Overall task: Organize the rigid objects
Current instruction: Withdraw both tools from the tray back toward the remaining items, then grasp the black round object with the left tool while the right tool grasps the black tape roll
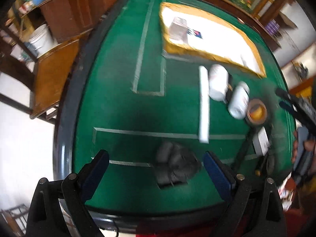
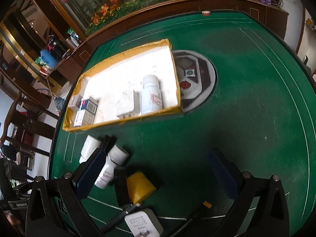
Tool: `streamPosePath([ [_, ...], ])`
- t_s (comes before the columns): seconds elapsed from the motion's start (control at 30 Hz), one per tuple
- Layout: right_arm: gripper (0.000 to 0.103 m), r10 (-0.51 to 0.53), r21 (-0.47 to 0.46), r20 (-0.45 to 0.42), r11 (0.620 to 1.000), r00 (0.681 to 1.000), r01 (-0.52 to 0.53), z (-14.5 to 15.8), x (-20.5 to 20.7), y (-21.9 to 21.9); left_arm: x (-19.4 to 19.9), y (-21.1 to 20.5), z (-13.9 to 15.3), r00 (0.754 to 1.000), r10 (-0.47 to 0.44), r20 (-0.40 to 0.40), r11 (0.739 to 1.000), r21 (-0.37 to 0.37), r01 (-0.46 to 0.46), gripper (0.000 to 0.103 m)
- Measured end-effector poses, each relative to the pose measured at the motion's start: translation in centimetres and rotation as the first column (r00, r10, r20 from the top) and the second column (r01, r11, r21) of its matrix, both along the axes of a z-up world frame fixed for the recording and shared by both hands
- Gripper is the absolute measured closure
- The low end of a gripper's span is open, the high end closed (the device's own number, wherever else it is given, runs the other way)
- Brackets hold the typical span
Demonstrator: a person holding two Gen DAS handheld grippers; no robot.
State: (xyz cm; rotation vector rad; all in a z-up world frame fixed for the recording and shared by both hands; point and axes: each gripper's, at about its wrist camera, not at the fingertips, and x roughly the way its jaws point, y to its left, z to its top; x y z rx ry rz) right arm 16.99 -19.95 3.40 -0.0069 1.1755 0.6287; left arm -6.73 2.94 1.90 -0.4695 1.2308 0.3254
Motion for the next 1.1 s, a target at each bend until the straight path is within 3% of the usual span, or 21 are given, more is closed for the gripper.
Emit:
streamPosePath([
  [0.13, 0.0, 0.014, -0.011, -0.013, 1.0, 1.0, -0.014, -0.5, -0.3, -0.2, 0.7, -2.7, -1.8, 0.995, -0.08, -0.058, 0.996, 0.026, 0.082, 0.005],
  [0.27, 0.0, 0.026, -0.004, -0.03, 1.0, 0.999, -0.026, -0.6, -0.7, 0.0, 1.3, -3.7, -3.3, 0.994, -0.085, -0.068, 0.995, 0.039, 0.087, 0.006],
  [0.3, 0.0, 0.037, 0.0, -0.03, 0.999, 0.999, -0.037, -0.5, -0.8, 0.2, 1.3, -3.6, -3.4, 0.995, -0.077, -0.062, 0.996, 0.045, 0.08, 0.009],
  [0.33, 0.0, 0.052, -0.001, -0.027, 0.999, 0.998, -0.052, -0.4, -1.0, 0.4, 1.3, -3.5, -3.4, 0.997, -0.066, -0.048, 0.997, 0.047, 0.068, 0.022],
  [0.37, 0.0, 0.069, -0.004, -0.024, 0.998, 0.997, -0.069, -0.2, -1.1, 0.6, 1.4, -3.2, -3.5, 0.998, -0.058, -0.032, 0.998, 0.028, 0.059, 0.028],
  [0.53, 0.001, 0.123, -0.014, -0.036, 0.992, 0.992, -0.123, 0.0, -1.5, 0.9, 1.9, -1.8, -3.7, 0.999, 0.008, 0.035, 1.0, 0.001, -0.008, 0.028],
  [0.6, 0.012, 0.151, 0.004, -0.056, 0.989, 0.987, -0.151, 0.0, -1.8, 1.1, 2.5, -1.4, -3.7, 0.999, 0.031, 0.038, 0.999, -0.005, -0.031, 0.028],
  [0.67, 0.034, 0.185, 0.002, -0.069, 0.983, 0.98, -0.185, 0.1, -2.3, 1.6, 3.2, -0.9, -3.8, 0.999, 0.035, 0.039, 0.999, 0.003, -0.035, 0.028],
  [0.8, 0.047, 0.232, -0.014, -0.067, 0.972, 0.97, -0.234, -0.2, -3.4, 3.0, 3.8, -0.8, -3.9, 0.999, 0.028, 0.037, 1.0, 0.009, -0.029, 0.028],
  [0.97, 0.085, 0.26, -0.064, -0.03, 0.963, 0.965, -0.262, -0.6, -4.1, 4.0, 3.3, -0.8, -4.0, 0.999, 0.027, 0.036, 1.0, 0.004, -0.027, 0.028],
  [1.1, 0.086, 0.252, -0.055, -0.015, 0.966, 0.967, -0.253, 0.0, -3.8, 3.5, 3.6, -1.1, -4.0, 0.999, 0.025, 0.033, 1.0, 0.012, -0.026, 0.028],
])
